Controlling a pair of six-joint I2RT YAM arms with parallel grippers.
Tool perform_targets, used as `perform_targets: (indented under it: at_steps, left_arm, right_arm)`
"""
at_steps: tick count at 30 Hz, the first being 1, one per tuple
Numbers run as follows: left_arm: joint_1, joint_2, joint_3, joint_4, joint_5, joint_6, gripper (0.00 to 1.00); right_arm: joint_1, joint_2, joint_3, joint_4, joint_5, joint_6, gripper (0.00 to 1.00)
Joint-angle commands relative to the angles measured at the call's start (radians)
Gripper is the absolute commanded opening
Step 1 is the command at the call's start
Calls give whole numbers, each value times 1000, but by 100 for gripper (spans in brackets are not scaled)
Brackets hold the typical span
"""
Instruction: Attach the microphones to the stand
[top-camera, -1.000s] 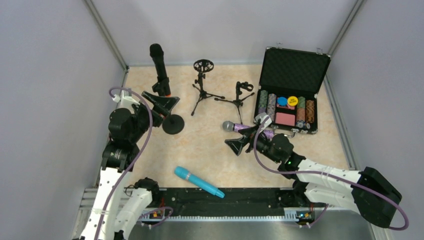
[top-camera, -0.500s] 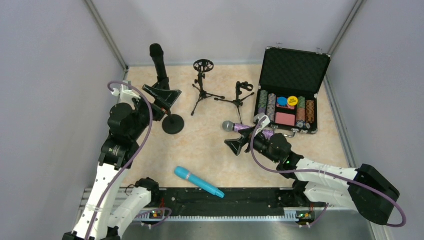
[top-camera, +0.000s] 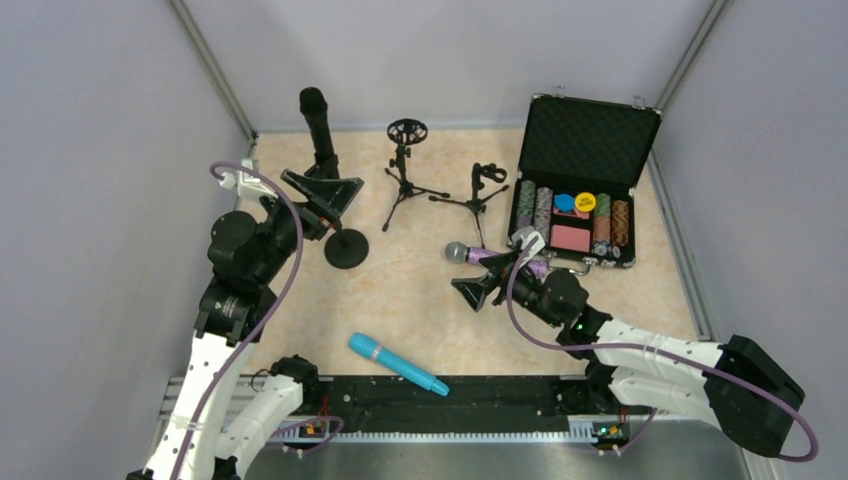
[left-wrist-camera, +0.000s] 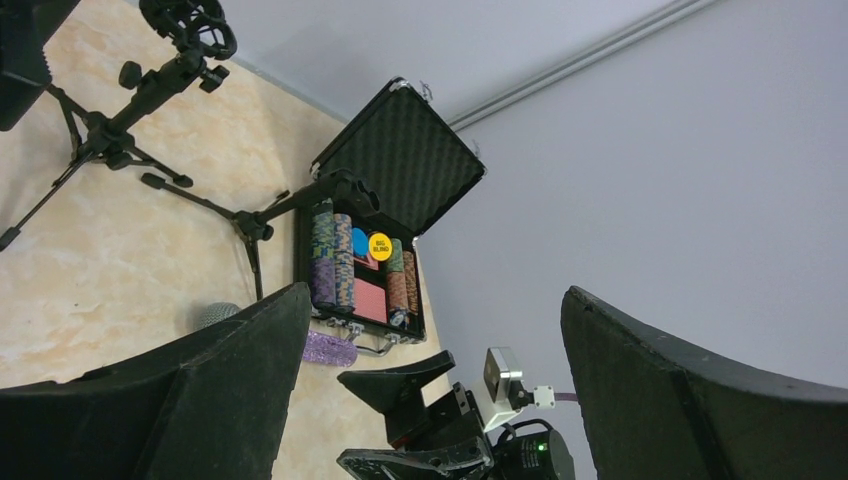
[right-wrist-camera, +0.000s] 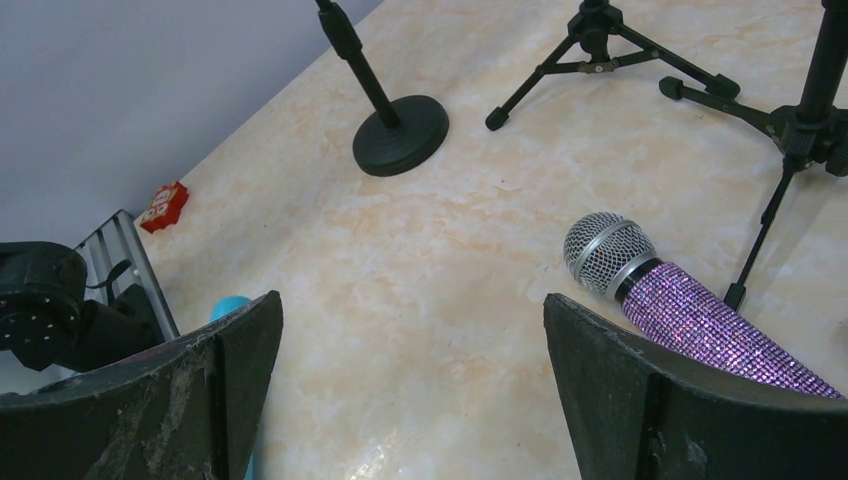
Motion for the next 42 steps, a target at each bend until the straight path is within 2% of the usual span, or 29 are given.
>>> perform_targets:
  at_steps: [1,12,17,24,30,35,38,42]
  left_arm:
    - [-2,-21,-14,81,37,34,99]
    - [-2,-71,-194,116,-17,177,99]
    - [-2,-118,-258,156,19,251,99]
    - [-2,-134,-272,196,88,339,99]
    - [-2,-82,-181,218,237,418,99]
    - [-2,31,-43,217,362,447,99]
    - [-3,117,49,194,420,450,99]
    - [-27,218,150,173,439,464,99]
  right_arm:
    - [9,-25,-9,30,12,-21,99]
    - [9,-9,39,-46,1,-51,99]
    - [9,-21,89,-123,-13,-77,99]
    - [9,-56,137,-178,16,-97,99]
    - [7,-55,227,-371,76,-100,99]
    - [5,-48,265,-449,74,-96,99]
    - [-29,-47,263,-461,32,-68,99]
    - [-131,-47,245,-448,-116,16,99]
